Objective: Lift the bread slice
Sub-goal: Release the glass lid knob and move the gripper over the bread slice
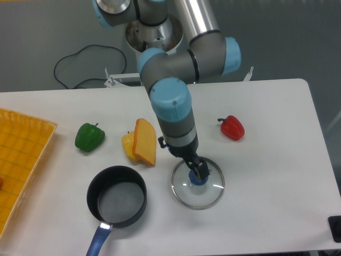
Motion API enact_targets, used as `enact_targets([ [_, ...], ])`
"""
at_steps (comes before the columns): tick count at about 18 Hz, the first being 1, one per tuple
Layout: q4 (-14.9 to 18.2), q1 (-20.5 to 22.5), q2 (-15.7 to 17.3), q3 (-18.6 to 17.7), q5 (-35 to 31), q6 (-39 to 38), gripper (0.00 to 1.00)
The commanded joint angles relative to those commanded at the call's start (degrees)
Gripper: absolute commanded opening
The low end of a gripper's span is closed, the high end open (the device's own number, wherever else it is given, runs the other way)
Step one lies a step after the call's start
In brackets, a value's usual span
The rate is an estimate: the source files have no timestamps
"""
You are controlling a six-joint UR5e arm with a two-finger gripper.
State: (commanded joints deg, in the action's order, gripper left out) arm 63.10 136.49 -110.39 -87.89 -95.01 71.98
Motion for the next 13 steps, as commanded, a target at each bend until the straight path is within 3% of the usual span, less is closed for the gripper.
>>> enact_targets([
  [4, 1.1, -1.4, 1.1, -1.6, 0.1, -1.7, 1.0],
  [8, 0.3, -4.4, 5.6, -9.0, 1.2, -6.1, 1.0],
  [13, 1.4, -6.9, 10.0, -13.9, 3.5, -10.4, 1.0],
])
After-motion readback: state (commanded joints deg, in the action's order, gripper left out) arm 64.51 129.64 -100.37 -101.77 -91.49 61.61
